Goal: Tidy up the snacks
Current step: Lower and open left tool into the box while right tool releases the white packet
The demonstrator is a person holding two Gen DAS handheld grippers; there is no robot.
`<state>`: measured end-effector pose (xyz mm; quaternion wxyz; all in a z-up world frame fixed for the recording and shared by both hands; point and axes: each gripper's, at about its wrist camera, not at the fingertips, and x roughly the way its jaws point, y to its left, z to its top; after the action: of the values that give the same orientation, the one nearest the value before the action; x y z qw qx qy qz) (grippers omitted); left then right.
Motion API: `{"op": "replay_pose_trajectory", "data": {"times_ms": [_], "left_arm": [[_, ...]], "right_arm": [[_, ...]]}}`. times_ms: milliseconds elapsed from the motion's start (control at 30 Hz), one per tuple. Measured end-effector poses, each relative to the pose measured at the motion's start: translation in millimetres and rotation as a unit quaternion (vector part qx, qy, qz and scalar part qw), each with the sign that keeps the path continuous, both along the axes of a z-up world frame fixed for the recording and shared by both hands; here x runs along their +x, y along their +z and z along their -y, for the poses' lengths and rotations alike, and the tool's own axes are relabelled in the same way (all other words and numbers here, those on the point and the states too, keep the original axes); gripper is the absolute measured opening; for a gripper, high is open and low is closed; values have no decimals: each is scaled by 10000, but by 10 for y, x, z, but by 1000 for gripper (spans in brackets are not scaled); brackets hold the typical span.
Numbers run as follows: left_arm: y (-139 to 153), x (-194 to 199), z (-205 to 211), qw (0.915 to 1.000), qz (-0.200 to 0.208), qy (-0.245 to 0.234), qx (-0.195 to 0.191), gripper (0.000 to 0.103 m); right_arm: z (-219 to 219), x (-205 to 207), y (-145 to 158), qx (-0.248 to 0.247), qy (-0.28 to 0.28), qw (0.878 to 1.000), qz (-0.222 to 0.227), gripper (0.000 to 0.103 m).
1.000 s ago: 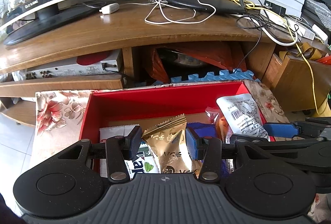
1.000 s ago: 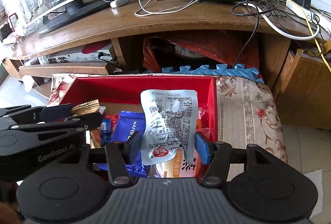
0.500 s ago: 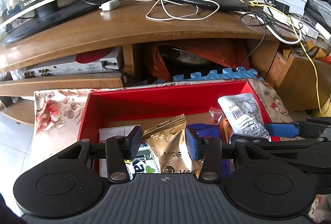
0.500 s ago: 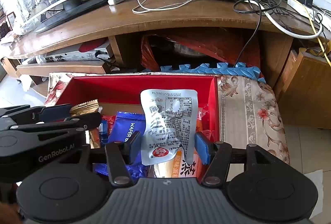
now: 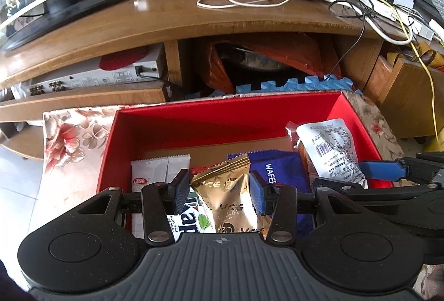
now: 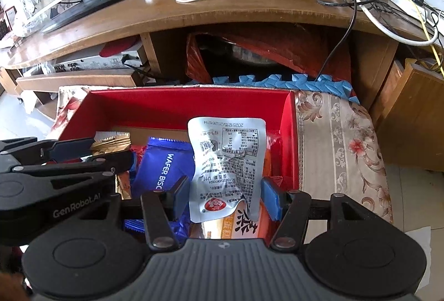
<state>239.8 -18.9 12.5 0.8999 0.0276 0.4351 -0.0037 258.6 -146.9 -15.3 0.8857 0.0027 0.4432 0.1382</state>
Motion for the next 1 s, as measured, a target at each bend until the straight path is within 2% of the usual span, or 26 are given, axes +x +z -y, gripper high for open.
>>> {"op": "replay_pose_trajectory", "data": {"times_ms": [400, 1000], "left_arm": [[-43, 10, 0, 10000, -62, 1, 41, 54], [25, -111, -44, 9998, -54, 179, -14, 72]], "right_arm": [[-34, 15, -31, -150, -19, 9999, 44, 53], [51, -73, 26, -18, -82, 10000, -36, 57]]}}
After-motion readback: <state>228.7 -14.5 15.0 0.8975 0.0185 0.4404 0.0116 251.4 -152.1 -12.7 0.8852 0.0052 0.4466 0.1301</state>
